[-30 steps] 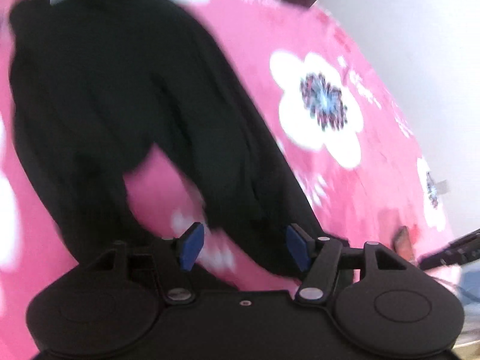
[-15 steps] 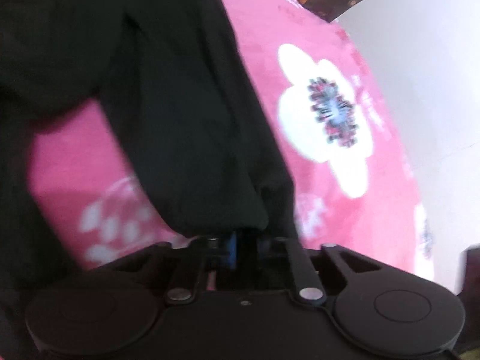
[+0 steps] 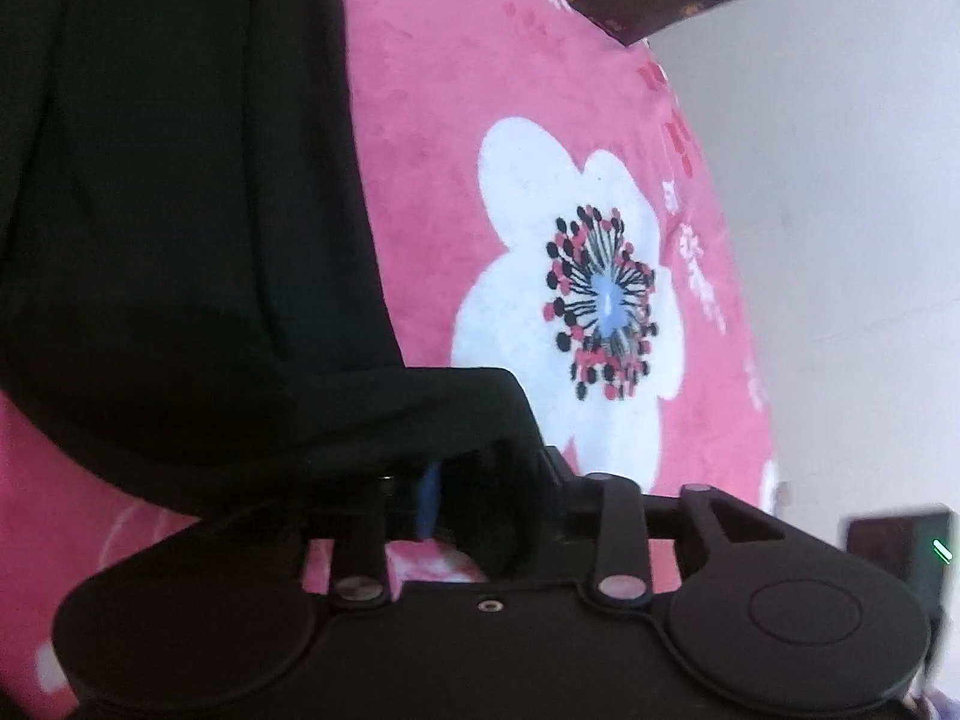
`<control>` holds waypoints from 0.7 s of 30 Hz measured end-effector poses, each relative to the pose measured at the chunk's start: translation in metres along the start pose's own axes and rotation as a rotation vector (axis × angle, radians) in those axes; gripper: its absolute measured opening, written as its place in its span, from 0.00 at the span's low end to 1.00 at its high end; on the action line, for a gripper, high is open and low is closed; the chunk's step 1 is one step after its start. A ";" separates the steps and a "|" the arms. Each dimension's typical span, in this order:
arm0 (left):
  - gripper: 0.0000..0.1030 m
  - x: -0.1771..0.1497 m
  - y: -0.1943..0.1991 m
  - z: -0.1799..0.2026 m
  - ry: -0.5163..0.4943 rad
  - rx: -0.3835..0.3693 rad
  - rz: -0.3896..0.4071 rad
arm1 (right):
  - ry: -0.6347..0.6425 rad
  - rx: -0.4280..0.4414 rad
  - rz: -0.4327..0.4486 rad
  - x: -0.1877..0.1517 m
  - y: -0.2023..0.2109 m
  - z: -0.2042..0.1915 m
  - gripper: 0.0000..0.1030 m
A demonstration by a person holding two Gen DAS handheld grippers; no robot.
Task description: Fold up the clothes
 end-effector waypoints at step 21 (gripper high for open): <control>0.06 -0.047 -0.026 0.025 -0.211 -0.005 0.080 | 0.004 0.046 0.001 -0.017 0.002 0.049 0.11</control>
Point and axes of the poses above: each gripper's, at about its wrist camera, not at the fingertips, and y roughly against the way its jaws point, z to its right, x to its top, the point moved 10 cm from there along -y, roughly the way its jaws point, and after that the axes turned 12 degrees about y, right-handed, at the moved point
